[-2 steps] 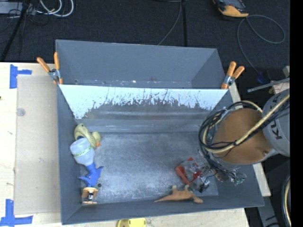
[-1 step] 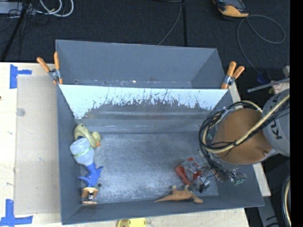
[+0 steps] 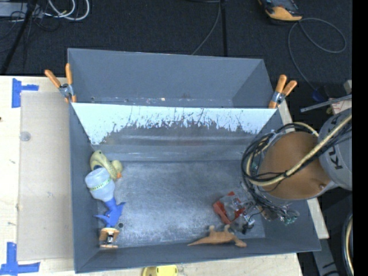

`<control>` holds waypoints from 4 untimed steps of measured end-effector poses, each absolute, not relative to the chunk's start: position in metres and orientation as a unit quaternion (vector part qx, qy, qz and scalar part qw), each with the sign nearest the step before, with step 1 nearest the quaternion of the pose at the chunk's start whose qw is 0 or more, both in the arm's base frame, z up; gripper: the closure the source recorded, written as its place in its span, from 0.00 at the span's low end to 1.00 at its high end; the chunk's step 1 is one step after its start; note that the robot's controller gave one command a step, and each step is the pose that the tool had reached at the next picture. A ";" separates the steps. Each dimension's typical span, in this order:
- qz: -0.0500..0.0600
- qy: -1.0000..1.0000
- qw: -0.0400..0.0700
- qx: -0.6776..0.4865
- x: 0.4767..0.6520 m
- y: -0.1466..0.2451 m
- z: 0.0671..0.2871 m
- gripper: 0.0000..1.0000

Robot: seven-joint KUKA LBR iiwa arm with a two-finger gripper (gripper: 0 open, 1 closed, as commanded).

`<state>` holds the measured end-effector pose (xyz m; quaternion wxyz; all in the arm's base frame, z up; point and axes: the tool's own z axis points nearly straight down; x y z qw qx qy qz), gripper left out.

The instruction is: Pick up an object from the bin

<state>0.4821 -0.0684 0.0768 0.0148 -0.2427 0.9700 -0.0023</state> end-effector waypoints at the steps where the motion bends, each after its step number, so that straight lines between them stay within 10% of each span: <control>1: -0.002 0.970 0.016 -0.243 0.483 -0.068 0.078 1.00; 4: -0.001 0.970 0.013 -0.242 0.481 -0.068 0.104 1.00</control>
Offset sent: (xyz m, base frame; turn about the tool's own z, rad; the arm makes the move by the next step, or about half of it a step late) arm 0.0000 -0.0002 0.0156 0.0000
